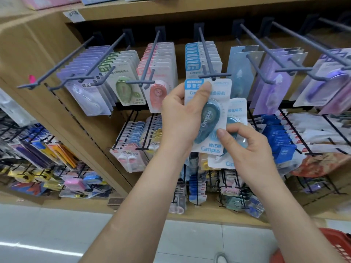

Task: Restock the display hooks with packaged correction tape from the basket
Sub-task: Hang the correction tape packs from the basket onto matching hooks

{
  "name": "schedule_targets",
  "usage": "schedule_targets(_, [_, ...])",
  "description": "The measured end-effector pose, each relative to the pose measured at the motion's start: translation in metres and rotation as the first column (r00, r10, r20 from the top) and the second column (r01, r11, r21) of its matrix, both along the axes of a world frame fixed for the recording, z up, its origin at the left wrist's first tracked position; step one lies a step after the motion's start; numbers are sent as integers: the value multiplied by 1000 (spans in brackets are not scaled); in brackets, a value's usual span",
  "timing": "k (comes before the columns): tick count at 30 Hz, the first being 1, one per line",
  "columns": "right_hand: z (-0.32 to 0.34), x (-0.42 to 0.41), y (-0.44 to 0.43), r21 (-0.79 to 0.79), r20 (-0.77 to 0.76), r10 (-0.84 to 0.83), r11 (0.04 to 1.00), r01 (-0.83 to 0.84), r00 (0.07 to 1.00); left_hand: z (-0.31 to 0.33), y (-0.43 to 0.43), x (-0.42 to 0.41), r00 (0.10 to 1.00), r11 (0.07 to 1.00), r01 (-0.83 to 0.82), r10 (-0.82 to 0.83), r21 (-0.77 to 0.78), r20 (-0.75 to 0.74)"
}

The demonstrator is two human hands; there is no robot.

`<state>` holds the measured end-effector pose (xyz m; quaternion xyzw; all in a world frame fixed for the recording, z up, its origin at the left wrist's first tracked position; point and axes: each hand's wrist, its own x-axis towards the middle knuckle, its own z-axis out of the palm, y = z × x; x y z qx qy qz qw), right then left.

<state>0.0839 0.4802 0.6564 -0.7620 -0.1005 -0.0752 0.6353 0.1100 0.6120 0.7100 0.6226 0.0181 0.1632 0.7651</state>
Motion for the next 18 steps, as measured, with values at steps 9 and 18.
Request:
schedule_targets(9, [4, 6, 5, 74, 15, -42, 996, 41, 999, -24, 12, -33, 998, 909, -43, 18, 414, 65])
schedule_targets(18, [-10, 13, -17, 67, -1, -103, 992, 103, 995, -41, 12, 8, 975, 882, -184, 221, 434, -36])
